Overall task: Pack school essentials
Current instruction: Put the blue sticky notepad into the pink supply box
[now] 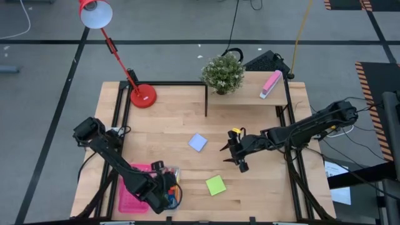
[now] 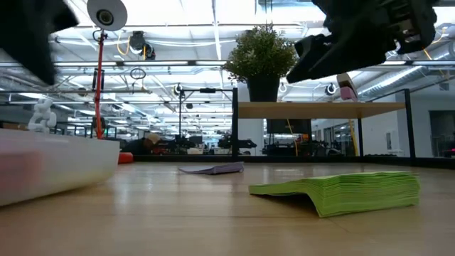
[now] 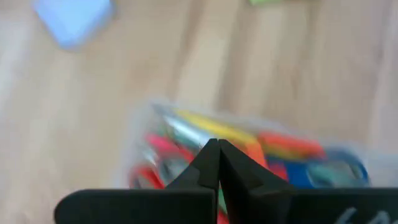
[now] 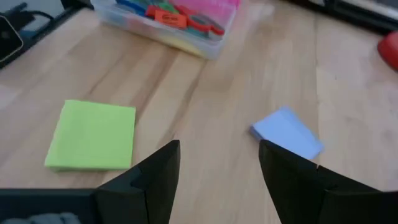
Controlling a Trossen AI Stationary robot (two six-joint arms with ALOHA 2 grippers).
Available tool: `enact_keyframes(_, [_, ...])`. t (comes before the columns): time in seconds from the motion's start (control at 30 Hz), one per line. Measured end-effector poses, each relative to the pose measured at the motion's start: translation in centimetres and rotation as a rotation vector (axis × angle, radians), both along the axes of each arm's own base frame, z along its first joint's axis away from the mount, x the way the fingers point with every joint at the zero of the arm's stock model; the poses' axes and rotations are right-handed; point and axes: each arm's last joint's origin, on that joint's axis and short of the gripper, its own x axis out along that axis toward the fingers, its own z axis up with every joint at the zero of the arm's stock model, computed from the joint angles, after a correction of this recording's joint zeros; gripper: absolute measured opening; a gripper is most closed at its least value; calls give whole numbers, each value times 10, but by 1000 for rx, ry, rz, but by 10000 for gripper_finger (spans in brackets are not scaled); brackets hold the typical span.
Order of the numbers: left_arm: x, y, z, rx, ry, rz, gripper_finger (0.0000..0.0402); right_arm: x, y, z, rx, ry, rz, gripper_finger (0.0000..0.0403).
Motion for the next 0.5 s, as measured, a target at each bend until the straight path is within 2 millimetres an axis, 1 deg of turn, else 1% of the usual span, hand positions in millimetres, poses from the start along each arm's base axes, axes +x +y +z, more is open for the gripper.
enact_keyframes(0.1, [5,6,2,107,-107,42,9,2,-2,-10,-34,-22,-17,225])
enact_keyframes(0.2, [11,15,3,207,-172,77,10,9,-4,-21,-133,-18,-32,237])
enact_keyframes(0.33, [26,35,3,250,-152,93,10,23,-9,-39,-281,-4,3,237])
enact_keyframes(0.4, [33,46,3,262,-126,91,10,32,-16,-46,-327,12,15,230])
enact_keyframes(0.5, [45,67,2,233,-59,87,10,43,-28,-58,-371,60,25,219])
